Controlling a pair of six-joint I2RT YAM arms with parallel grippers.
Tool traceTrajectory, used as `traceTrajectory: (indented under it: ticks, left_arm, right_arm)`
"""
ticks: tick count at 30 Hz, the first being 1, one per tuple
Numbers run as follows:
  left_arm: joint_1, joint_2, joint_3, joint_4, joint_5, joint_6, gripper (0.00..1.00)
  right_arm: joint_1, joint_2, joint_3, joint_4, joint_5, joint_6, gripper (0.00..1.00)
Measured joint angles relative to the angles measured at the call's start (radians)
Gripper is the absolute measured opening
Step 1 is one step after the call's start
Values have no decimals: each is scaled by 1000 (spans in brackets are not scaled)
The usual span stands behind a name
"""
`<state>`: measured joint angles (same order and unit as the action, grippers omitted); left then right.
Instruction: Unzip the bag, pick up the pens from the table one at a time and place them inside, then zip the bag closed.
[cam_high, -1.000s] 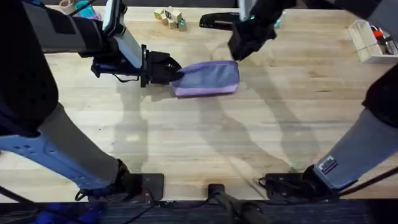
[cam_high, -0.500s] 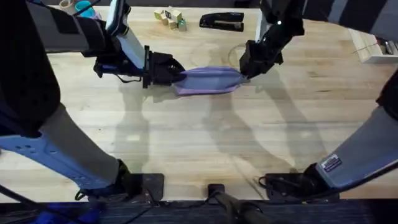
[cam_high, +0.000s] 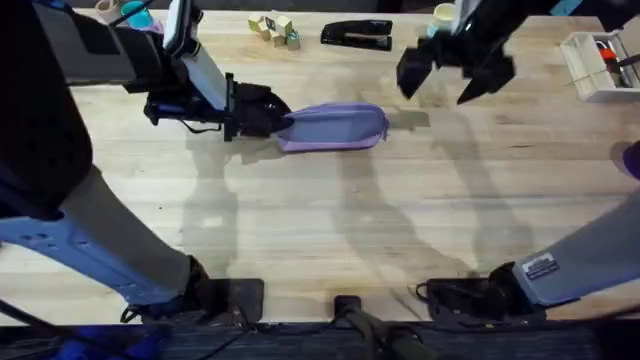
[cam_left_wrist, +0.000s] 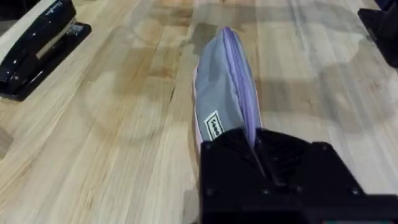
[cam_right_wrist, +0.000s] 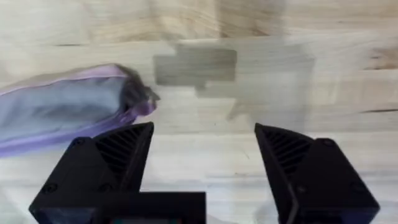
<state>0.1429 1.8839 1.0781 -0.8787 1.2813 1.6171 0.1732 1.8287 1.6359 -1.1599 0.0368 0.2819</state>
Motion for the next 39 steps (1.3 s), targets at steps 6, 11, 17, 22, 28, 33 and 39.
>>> traceTrajectory:
  ticks: [6, 11, 17, 22, 28, 33, 39]
  left_arm:
    - [7, 0, 0, -1, 10, -2, 938]
    - [7, 0, 0, -1, 10, -1, 993]
    - [13, 0, 7, -35, 3, 0, 995]
    - [30, -23, 80, -197, -124, -1, 995]
    - [32, -151, 261, -429, -339, -1, 995]
    - [33, -244, 401, -491, -490, -110, 995]
    - [32, -309, 510, -495, -620, -480, 996]
  right_arm:
    - [4, -95, 68, -53, -8, -2, 995]
    - [28, -164, 70, -56, -8, -58, 995]
    - [100, -229, 71, -81, -8, -160, 995]
    - [128, -235, 73, -144, -11, -186, 995]
    - [141, -235, 73, -154, -11, -201, 996]
    - [142, -235, 73, -154, -11, -201, 996]
    - [142, -235, 73, -148, -11, -201, 996]
